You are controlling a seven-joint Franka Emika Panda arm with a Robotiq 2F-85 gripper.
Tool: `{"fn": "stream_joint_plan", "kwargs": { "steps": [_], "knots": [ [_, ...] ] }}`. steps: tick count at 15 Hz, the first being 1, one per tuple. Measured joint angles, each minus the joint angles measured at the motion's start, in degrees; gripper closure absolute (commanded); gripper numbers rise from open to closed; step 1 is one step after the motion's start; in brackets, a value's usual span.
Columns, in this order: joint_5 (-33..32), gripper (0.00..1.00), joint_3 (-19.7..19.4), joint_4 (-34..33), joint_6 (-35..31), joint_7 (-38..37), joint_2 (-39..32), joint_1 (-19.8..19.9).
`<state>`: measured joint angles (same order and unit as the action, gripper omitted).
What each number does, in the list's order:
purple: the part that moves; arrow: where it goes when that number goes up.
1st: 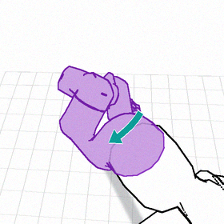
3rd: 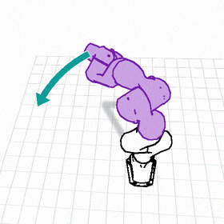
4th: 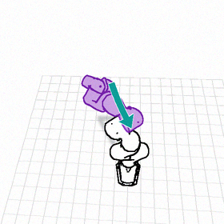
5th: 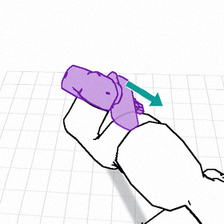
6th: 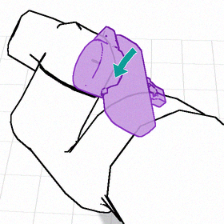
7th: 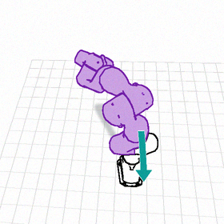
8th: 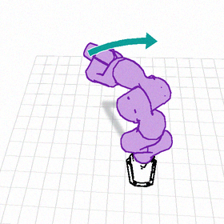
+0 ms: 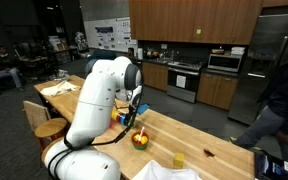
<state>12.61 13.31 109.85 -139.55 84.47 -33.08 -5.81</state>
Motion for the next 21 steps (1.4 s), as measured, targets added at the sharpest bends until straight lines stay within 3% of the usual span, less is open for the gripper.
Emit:
{"fn": "stream_joint_plan", "kwargs": {
  "steps": [4,5,7,9,10,15,21],
  "knots": [
    [-0.01,0.00,1.04,2.68,-4.04,-6.19,0.01,-0.27],
    [-0.01,0.25,1.41,3.08,-4.65,-7.03,0.01,-0.19],
    [-0.01,0.31,2.04,3.57,-5.43,-8.28,0.02,-0.07],
    [-0.01,0.45,2.51,3.59,-5.68,-9.01,0.02,-0.03],
    [-0.05,0.13,2.68,3.59,-5.68,-9.29,0.03,0.00],
    [-0.09,0.01,3.29,3.60,-5.51,-10.32,0.17,0.31],
    [-0.07,0.00,5.97,3.21,-2.30,-10.26,0.76,2.29]
  ]
}}
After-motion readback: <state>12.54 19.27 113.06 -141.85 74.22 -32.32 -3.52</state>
